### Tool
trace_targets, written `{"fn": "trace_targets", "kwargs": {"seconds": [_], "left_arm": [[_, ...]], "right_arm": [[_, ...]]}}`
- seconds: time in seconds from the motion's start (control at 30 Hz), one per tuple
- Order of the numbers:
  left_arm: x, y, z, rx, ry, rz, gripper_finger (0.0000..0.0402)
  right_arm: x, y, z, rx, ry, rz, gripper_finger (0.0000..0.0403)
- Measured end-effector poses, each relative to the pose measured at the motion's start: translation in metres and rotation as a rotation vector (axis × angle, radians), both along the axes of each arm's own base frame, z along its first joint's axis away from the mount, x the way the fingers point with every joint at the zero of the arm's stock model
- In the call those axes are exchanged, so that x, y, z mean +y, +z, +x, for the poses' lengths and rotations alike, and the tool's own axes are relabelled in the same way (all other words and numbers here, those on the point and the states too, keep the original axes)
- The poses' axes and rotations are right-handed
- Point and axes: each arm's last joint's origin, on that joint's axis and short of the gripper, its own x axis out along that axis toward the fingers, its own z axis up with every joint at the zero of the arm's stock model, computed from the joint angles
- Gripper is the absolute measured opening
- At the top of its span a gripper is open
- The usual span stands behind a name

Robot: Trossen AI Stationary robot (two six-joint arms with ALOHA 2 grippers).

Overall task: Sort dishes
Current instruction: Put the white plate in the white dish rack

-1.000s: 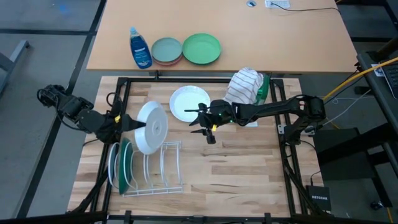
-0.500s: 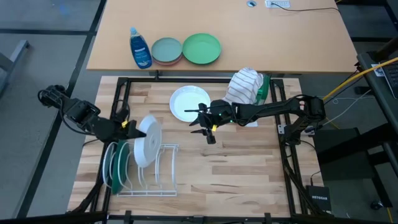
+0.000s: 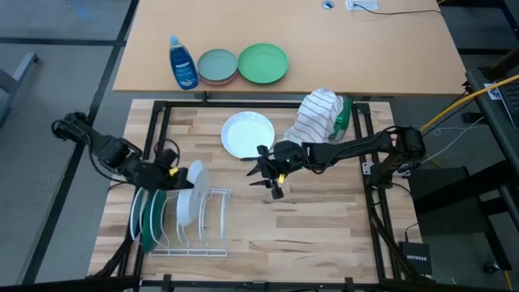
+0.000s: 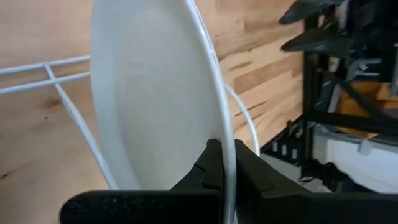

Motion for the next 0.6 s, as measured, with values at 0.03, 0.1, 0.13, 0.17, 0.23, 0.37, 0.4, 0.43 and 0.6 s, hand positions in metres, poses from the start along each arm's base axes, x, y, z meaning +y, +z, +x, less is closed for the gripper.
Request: {"fn": "trace_targets", "kwargs": {"seconds": [0.03, 0.1, 0.13, 0.17, 0.23, 0.37, 0.4, 0.43, 0.6], "left_arm": [[-0.002, -0.002, 0.002, 0.015, -0.006, -0.002, 0.0], [-0.006, -0.004, 0.007, 0.036, -0.029, -0.009, 0.0], [-0.007, -0.006, 0.009, 0.044, -0.036, -0.012, 0.0], [-0.009, -0.007, 0.012, 0.053, -0.043, -0.017, 0.0], [-0.012, -0.009, 0.016, 0.073, -0.055, -0.028, 0.0], [-0.016, -0.013, 0.021, 0.098, -0.071, -0.044, 0.0], [-0.017, -0.014, 0.022, 0.104, -0.074, -0.048, 0.0001], [-0.018, -0.015, 0.023, 0.112, -0.076, -0.05, 0.0002], [-0.02, -0.019, 0.023, 0.154, -0.11, -0.064, 0.0017]], "right_arm": [[0.002, 0.0, 0.0, 0.0, -0.002, -0.005, 0.0154], [0.006, 0.0, 0.0, 0.0, -0.006, -0.014, 0.0154], [0.007, 0.0, 0.0, -0.001, -0.008, -0.017, 0.0154], [0.009, 0.0, 0.0, -0.001, -0.009, -0.02, 0.0154], [0.01, 0.0, 0.0, -0.001, -0.006, -0.02, 0.0154], [0.012, 0.0, 0.0, -0.001, -0.002, -0.02, 0.0154], [0.012, 0.0, 0.0, -0.001, -0.002, -0.02, 0.0154], [0.012, 0.0, 0.0, -0.001, -0.002, -0.02, 0.0154], [0.012, 0.0, 0.0, 0.0, -0.002, -0.021, 0.0154]]}}
